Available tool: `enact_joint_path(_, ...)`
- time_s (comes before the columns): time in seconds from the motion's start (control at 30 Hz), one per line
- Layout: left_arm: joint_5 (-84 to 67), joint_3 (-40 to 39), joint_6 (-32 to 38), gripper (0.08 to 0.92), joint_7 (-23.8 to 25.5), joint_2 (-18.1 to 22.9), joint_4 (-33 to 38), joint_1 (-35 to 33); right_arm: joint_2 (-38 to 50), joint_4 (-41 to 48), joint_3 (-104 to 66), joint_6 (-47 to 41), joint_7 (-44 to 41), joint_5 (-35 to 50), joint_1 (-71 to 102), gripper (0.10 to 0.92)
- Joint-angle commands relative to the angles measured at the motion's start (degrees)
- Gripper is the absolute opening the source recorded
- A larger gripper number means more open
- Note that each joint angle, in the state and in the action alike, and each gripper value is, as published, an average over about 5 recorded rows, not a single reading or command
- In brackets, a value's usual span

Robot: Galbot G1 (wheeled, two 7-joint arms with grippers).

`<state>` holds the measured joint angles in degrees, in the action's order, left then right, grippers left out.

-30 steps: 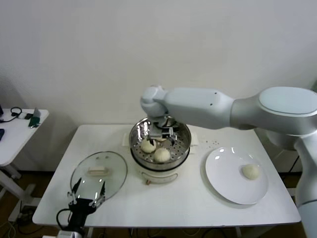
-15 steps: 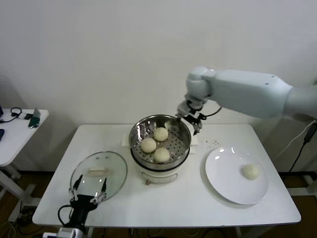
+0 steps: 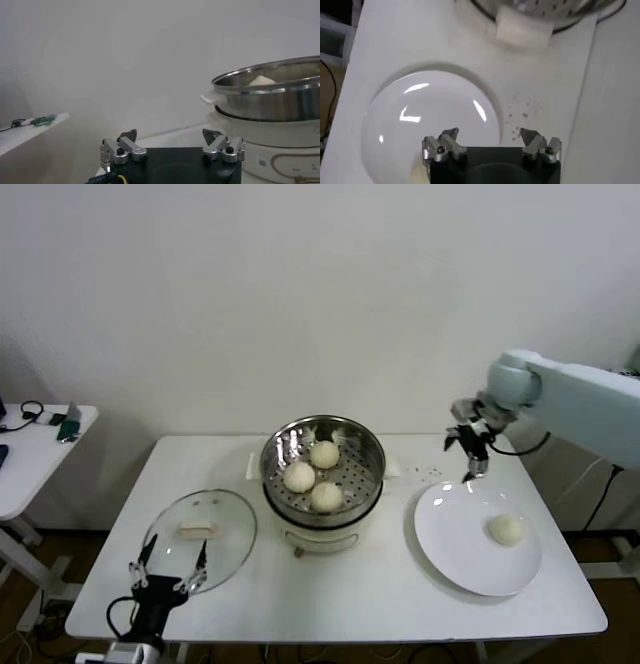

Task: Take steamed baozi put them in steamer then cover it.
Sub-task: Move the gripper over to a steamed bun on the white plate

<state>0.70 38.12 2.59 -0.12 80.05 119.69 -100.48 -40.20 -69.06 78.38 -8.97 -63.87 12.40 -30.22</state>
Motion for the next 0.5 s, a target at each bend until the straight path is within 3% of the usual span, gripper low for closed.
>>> enact_joint_path(0.03,0.66,0.16,-0.29,0.823,-0.02,0.65,0.22,-0.13,9.57,2.19,-14.95,-1.72,0.13,-8.17,19.15,0.823)
enact_joint_path(0.5,1.84,0.17,-0.49,0.823,-0.06,1.66,0.30,-0.85,6.84,10.18,-25.40,1.22,0.00,-16.01,30.30,0.823)
